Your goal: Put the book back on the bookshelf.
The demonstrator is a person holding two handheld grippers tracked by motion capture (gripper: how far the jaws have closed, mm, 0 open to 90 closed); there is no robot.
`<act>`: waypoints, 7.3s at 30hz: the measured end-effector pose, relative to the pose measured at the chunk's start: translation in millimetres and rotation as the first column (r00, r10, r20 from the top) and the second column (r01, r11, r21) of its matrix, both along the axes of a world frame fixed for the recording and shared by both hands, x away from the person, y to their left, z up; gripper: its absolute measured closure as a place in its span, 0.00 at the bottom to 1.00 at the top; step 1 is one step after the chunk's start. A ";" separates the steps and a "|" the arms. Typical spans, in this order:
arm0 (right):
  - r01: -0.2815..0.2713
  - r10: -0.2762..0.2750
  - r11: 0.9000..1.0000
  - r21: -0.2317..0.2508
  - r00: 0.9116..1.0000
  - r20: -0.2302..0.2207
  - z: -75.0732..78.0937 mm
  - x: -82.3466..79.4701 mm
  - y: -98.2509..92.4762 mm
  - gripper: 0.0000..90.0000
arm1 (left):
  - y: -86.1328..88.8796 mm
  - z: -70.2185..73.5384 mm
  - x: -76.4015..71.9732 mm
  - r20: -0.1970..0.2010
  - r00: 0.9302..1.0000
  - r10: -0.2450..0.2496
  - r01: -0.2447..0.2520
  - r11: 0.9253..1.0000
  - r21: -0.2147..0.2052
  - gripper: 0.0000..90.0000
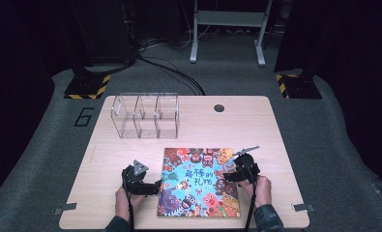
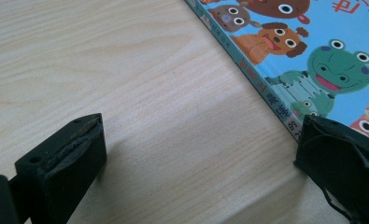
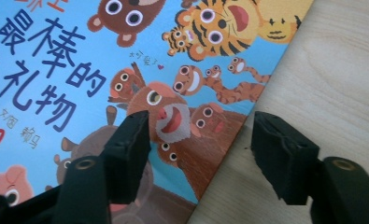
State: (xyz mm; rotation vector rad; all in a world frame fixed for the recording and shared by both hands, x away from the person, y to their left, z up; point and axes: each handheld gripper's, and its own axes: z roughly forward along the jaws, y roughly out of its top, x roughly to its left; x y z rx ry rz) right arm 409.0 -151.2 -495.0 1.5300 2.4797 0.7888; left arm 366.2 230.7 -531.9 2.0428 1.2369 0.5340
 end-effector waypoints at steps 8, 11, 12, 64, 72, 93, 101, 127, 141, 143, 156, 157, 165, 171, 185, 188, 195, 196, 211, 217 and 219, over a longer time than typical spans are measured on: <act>-0.012 0.012 1.000 -0.007 1.000 0.002 -0.2 3.7 -0.3 0.44 | 0.1 0.3 -0.2 -0.002 1.000 -0.002 0.002 1.000 0.003 0.02; 0.012 -0.012 1.000 0.014 0.999 -0.031 -0.4 4.0 -0.4 0.43 | 0.2 0.4 -0.2 -0.002 1.000 -0.003 0.003 1.000 0.004 0.03; 0.006 -0.005 1.000 0.024 0.999 -0.033 -1.1 5.1 -2.1 0.43 | 0.2 0.4 -0.2 -0.002 1.000 -0.003 0.003 1.000 0.004 0.03; -0.026 0.026 1.000 0.004 0.995 -0.095 2.0 12.7 -0.9 0.43 | -0.1 0.3 -1.2 0.005 1.000 -0.014 0.014 1.000 -0.010 0.06; -0.029 0.031 0.999 0.018 0.995 -0.094 1.8 13.8 -0.4 0.42 | 0.2 0.5 -1.1 0.007 1.000 -0.016 0.016 1.000 -0.006 0.06; -0.008 0.004 0.987 0.160 1.000 0.028 23.1 3.6 -14.5 0.45 | 0.1 0.5 -1.1 0.006 1.000 -0.015 0.016 1.000 -0.007 0.06; 0.004 -0.013 0.979 0.204 0.999 0.043 29.7 4.2 -12.2 0.45 | 0.2 0.5 -1.1 0.007 1.000 -0.016 0.016 1.000 -0.006 0.06; -0.004 -0.004 0.957 0.290 1.000 0.026 33.6 16.6 -1.2 0.48 | 2.7 1.8 -2.2 0.008 1.000 -0.020 0.020 0.999 -0.036 0.06; -0.004 -0.002 0.960 0.279 1.000 0.020 35.6 18.6 -0.2 0.47 | -2.3 1.3 2.5 -0.015 0.999 -0.047 0.045 0.990 -0.136 0.03; -0.009 0.004 0.962 0.274 1.000 0.016 37.3 19.8 0.4 0.47 | -2.2 1.3 2.5 -0.015 0.999 -0.049 0.046 0.990 -0.135 0.03; -0.026 0.020 0.969 0.246 0.999 0.027 45.1 35.9 14.4 0.37 | -1.6 1.3 2.7 -0.015 0.998 -0.063 0.061 0.989 -0.134 0.03; -0.027 0.022 0.967 0.253 1.000 0.023 45.6 37.8 14.1 0.37 | -1.6 1.3 2.7 -0.015 0.998 -0.064 0.061 0.989 -0.134 0.03; -0.033 0.026 0.954 0.299 0.999 0.026 45.5 51.2 13.2 0.43 | -1.1 1.5 2.7 -0.018 0.998 -0.067 0.063 0.989 -0.136 0.03; -0.058 0.049 0.958 0.282 0.998 0.038 45.1 57.8 22.9 0.47 | -0.7 1.3 2.7 -0.015 0.997 -0.069 0.066 0.988 -0.140 0.03; -0.092 0.071 0.924 0.370 0.995 0.070 46.6 54.7 14.3 0.60 | 0.0 1.3 2.9 -0.016 0.997 -0.075 0.072 0.987 -0.143 0.03; -0.115 0.083 0.917 0.382 0.991 0.101 46.7 52.2 13.7 0.62 | 0.0 1.4 2.9 -0.017 0.997 -0.077 0.074 0.987 -0.143 0.03; -0.147 0.098 0.915 0.376 0.984 0.147 46.8 48.0 12.6 0.62 | -0.3 1.3 2.8 -0.017 0.997 -0.078 0.074 0.987 -0.143 0.03; -0.148 0.098 0.915 0.375 0.984 0.149 47.1 47.3 12.7 0.62 | -0.4 1.3 2.8 -0.017 0.997 -0.077 0.074 0.987 -0.144 0.03; -0.183 0.112 0.924 0.336 0.969 0.221 54.5 37.9 15.4 0.61 | 3.3 4.7 7.6 -0.054 0.991 -0.121 0.111 0.982 -0.150 0.03; -0.200 0.115 0.923 0.329 0.959 0.260 55.9 32.6 15.3 0.61 | 3.4 9.6 10.5 -0.107 0.985 -0.136 0.115 0.977 -0.177 0.01; -0.205 0.114 0.921 0.331 0.955 0.274 55.5 30.7 14.6 0.61 | 1.7 10.6 11.1 -0.116 0.984 -0.133 0.107 0.972 -0.208 0.00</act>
